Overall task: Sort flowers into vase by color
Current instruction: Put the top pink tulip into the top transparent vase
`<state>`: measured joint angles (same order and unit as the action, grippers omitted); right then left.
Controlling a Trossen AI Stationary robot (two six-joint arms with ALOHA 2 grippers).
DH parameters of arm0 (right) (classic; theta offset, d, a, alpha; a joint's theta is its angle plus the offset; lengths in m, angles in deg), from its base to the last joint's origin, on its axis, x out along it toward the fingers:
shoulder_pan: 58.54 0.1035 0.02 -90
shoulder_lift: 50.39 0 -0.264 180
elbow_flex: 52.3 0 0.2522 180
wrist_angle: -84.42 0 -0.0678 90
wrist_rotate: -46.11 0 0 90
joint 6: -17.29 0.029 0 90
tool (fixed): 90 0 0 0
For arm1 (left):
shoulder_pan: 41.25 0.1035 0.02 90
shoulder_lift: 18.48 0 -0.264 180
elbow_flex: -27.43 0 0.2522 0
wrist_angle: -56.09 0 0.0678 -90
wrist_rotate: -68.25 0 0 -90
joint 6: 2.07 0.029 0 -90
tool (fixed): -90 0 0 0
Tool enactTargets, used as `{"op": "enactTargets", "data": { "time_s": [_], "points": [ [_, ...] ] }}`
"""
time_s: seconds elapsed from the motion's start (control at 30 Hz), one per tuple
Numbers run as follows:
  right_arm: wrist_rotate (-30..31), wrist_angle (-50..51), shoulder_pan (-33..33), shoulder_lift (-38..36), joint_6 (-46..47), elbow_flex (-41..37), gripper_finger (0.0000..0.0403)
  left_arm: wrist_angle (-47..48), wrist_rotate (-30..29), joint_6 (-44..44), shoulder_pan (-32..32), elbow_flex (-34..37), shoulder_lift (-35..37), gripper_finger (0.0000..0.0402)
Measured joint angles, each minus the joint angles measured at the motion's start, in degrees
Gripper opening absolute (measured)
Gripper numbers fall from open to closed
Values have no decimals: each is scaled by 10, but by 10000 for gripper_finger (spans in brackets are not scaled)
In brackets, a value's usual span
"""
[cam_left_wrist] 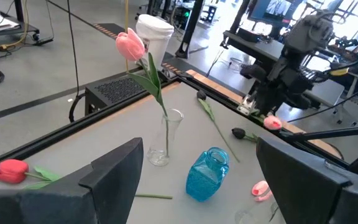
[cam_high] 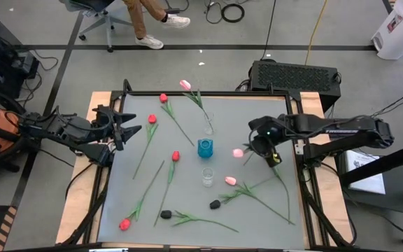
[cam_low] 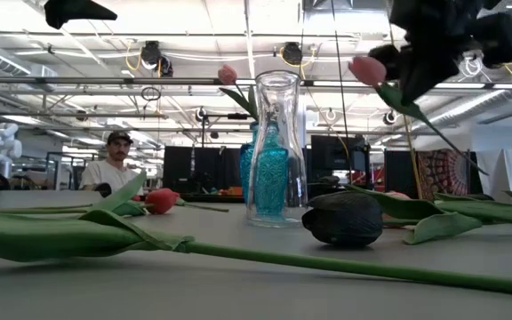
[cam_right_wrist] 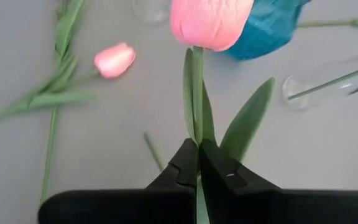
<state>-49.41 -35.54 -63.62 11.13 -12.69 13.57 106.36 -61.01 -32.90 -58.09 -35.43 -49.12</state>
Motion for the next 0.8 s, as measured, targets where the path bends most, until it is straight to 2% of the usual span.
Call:
{"op": "enactTargets", "data": {
  "time_s": [0.33,0.6,0.8],
  "points": [
    [0,-59,-1,-2,71,46,0,0,0,0,0,0,0,319],
    [0,-178,-1,-2,131,57,0,0,0,0,0,0,0,319],
    [41,-262,-3,-2,146,57,0,0,0,0,0,0,0,319]
  ]
}}
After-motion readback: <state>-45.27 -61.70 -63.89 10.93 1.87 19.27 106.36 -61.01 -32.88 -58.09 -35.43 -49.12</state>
